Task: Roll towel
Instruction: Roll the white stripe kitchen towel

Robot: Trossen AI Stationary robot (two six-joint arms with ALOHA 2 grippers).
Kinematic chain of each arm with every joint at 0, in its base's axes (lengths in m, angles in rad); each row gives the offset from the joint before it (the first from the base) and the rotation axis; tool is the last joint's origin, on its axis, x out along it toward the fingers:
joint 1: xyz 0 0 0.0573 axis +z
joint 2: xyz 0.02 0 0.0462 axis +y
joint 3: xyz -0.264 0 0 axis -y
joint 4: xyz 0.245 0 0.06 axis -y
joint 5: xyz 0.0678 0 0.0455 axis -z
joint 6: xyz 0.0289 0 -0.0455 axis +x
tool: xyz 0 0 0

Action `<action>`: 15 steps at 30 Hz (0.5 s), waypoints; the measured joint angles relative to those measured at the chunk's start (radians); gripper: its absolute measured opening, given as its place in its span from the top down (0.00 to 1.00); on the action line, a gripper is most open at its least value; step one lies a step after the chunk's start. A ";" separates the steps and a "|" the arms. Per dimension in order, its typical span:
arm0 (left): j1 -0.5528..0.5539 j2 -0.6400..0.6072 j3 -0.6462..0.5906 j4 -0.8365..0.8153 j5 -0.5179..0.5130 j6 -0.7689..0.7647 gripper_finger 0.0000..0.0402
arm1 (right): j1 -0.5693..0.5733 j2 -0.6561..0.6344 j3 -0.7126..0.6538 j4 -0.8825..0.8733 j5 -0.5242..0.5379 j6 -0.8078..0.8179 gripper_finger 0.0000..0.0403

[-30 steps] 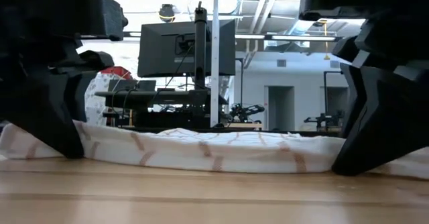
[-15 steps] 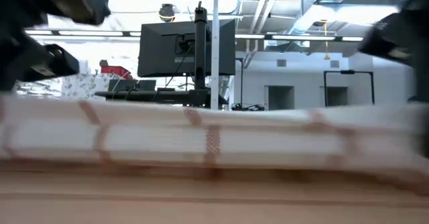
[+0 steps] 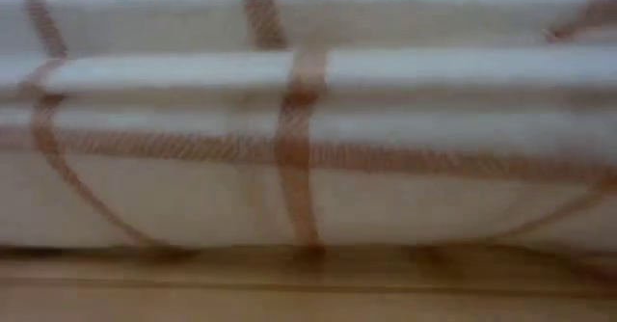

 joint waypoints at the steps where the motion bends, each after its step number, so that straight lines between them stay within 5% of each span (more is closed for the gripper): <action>1: 0.005 0.000 0.000 -0.003 0.012 0.017 1.00 | -0.009 -0.006 0.000 0.001 -0.023 -0.012 1.00; 8: 0.056 0.000 -0.031 -0.004 0.105 0.101 1.00 | -0.076 -0.018 -0.021 0.021 -0.161 -0.093 1.00; 15: 0.104 0.000 -0.043 0.000 0.172 0.203 1.00 | -0.125 -0.117 -0.189 0.150 -0.199 -0.065 1.00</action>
